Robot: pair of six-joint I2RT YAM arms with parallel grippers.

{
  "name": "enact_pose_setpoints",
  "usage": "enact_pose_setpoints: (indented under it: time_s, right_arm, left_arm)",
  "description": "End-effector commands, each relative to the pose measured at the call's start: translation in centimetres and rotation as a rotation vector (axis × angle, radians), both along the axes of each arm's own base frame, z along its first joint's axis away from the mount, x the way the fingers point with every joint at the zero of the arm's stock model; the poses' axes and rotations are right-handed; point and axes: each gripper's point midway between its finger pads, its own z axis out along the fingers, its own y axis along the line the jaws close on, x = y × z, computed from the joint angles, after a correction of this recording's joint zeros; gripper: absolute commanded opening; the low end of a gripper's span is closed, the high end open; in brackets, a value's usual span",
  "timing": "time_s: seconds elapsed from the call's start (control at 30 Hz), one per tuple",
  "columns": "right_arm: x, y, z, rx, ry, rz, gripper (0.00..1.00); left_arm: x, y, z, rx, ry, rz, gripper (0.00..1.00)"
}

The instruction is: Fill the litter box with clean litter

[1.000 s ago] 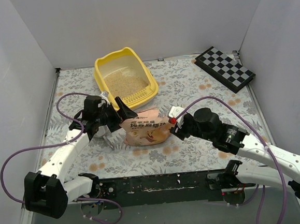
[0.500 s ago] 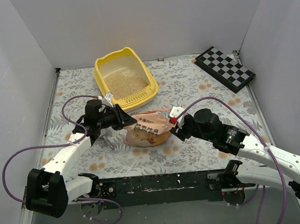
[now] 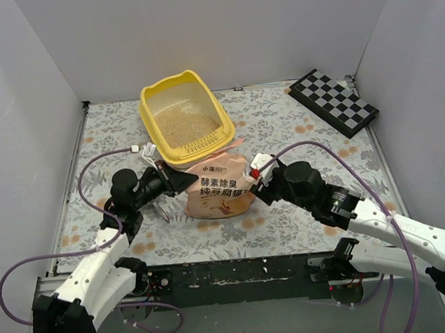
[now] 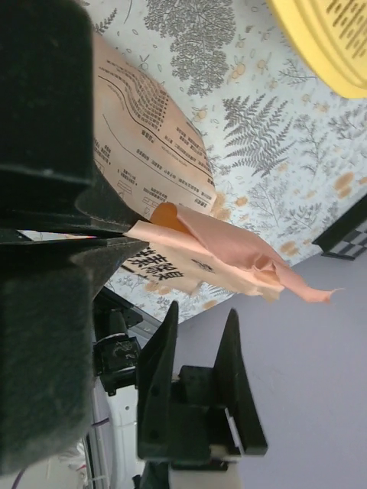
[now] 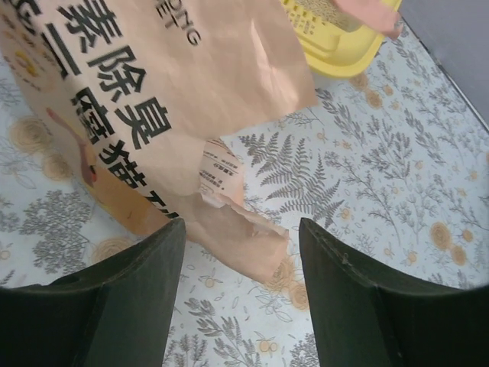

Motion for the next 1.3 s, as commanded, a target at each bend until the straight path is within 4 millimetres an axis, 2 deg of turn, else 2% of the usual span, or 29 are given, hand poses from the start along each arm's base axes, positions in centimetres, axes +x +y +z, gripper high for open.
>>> enact_pose_setpoints:
  time_s: [0.0,0.13,0.2,0.27,0.3,0.37,0.43,0.47,0.53,0.57,0.67,0.73,0.83,0.97,1.13,1.27]
  right_arm:
    - [2.8,0.0,4.2,0.051,-0.125,-0.111,0.73]
    - [3.3,0.5,6.7,0.066,-0.179,-0.088,0.76]
    - [3.1,1.0,8.2,0.066,-0.2,-0.039,0.75]
    - [2.6,1.5,9.6,0.059,-0.208,0.019,0.7]
    - [2.4,1.6,9.9,0.049,-0.204,0.053,0.62]
    - [1.9,2.0,10.2,0.033,-0.18,0.126,0.35]
    - [2.2,2.3,10.5,0.043,-0.136,0.169,0.04]
    - [2.4,2.3,10.4,0.049,-0.104,0.185,0.01]
    - [2.9,2.5,10.0,0.06,-0.043,0.215,0.01]
    - [2.9,2.6,9.7,0.065,-0.02,0.242,0.05]
    - [2.6,2.4,9.2,0.07,0.03,0.307,0.51]
    - [2.0,2.5,9.0,0.091,0.046,0.377,0.65]
    - [0.9,3.2,8.5,0.129,0.094,0.498,0.7]
    - [1.5,4.2,6.8,0.162,0.163,0.564,0.7]
    - [1.2,5.8,4.3,0.195,0.288,0.664,0.7]
    - [1.2,6.7,3.6,0.223,0.252,0.714,0.71]
  left_arm:
    - [-1.1,0.8,5.9,-0.099,-0.331,0.033,0.0]
    - [-3.4,1.4,6.9,-0.178,-0.507,0.026,0.0]
    - [-4.5,2.0,7.6,-0.221,-0.611,0.045,0.0]
    - [-4.7,2.6,7.6,-0.221,-0.654,0.081,0.0]
    - [-4.7,2.9,7.6,-0.218,-0.67,0.103,0.0]
    - [-4.9,3.3,7.6,-0.225,-0.701,0.123,0.0]
    - [-5.4,3.5,7.8,-0.238,-0.731,0.125,0.0]
    - [-5.6,3.5,7.9,-0.244,-0.743,0.122,0.0]
    - [-6.0,3.3,7.9,-0.248,-0.762,0.099,0.0]
    - [-6.2,3.2,7.8,-0.247,-0.766,0.088,0.0]
    - [-6.6,3.0,7.7,-0.252,-0.775,0.065,0.0]
    - [-6.7,2.9,7.7,-0.254,-0.778,0.055,0.0]
    - [-6.7,2.8,7.7,-0.248,-0.782,0.047,0.0]
    - [-6.6,2.7,7.6,-0.247,-0.773,0.044,0.0]
    - [-6.5,2.7,7.5,-0.246,-0.767,0.048,0.0]
    - [-6.5,2.7,7.5,-0.245,-0.764,0.048,0.0]
